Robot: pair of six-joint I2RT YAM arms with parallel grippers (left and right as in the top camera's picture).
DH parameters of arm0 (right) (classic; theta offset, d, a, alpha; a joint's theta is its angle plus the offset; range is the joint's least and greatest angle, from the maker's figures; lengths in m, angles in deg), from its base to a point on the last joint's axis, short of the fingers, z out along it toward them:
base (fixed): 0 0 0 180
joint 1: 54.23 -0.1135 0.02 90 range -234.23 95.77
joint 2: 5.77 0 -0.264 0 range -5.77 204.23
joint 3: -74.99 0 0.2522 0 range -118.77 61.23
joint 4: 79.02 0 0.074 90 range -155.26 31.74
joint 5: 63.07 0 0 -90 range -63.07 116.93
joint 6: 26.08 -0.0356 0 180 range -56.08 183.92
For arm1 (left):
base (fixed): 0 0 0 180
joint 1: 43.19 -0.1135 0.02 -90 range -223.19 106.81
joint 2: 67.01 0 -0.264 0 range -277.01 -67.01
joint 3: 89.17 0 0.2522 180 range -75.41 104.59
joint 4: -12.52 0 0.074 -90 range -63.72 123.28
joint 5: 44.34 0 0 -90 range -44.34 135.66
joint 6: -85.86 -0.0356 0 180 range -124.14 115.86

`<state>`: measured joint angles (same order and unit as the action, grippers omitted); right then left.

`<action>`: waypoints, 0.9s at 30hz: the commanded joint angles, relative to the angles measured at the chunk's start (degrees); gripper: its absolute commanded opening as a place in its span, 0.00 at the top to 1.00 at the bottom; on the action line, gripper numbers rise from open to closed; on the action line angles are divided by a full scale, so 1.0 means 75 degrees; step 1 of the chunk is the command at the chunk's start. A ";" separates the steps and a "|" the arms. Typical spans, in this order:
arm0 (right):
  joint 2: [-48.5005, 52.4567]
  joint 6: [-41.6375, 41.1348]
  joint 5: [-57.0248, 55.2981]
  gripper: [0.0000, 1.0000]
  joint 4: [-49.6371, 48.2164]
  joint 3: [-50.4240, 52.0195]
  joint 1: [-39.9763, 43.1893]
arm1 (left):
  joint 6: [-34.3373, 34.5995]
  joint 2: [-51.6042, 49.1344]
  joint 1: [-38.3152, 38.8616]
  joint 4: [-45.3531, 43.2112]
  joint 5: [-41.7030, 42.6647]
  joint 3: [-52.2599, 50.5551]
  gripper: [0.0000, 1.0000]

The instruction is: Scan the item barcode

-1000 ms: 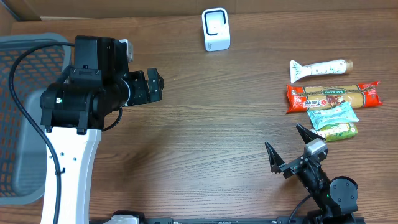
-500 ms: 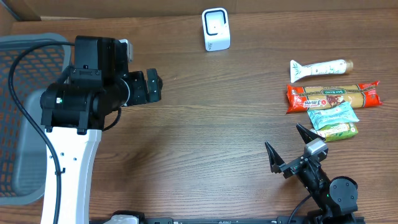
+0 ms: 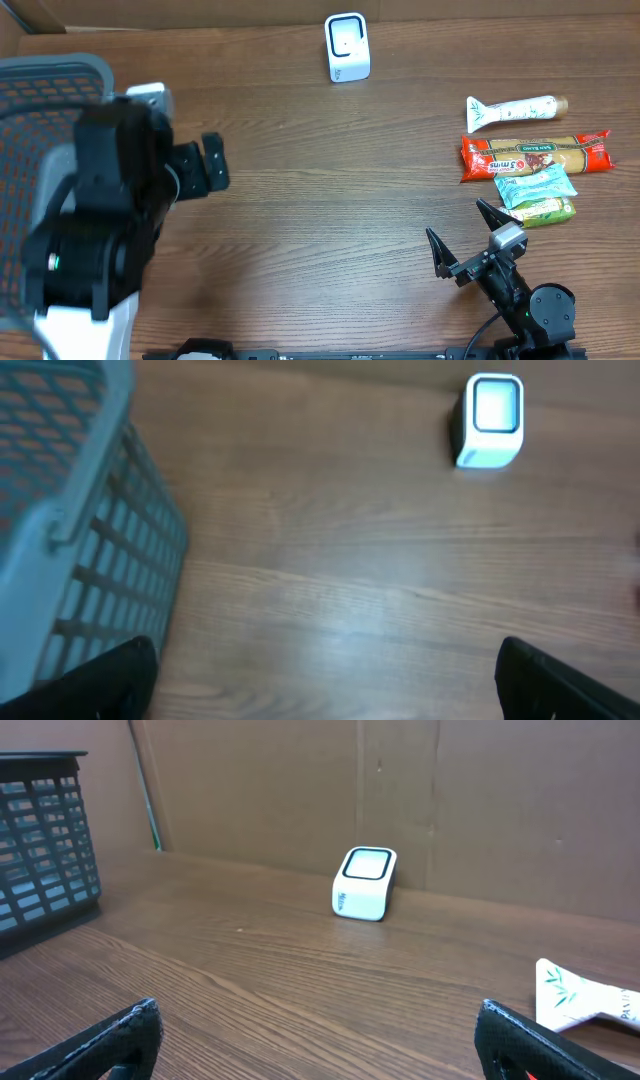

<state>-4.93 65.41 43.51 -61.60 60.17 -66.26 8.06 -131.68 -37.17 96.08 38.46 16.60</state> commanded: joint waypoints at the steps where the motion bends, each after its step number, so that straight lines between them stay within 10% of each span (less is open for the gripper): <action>1: -0.0090 0.0009 0.0029 0.00 -0.0058 0.0079 -0.0038 | -0.0941 0.1072 0.0000 -0.1699 -0.0012 -0.1419 0.00; 11: -0.0090 0.0009 0.0029 0.00 -0.0058 0.0079 -0.0038 | -0.2489 0.3704 -0.0300 -0.5802 0.1198 -0.5432 0.00; 27: -0.0090 0.0009 0.0029 0.00 -0.0058 0.0079 -0.0038 | -0.2664 0.7227 -0.0417 -0.8373 0.1562 -1.0640 0.01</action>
<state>-4.93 65.41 43.51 -61.62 60.17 -66.29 -10.56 -81.34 -39.92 34.40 49.32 -59.05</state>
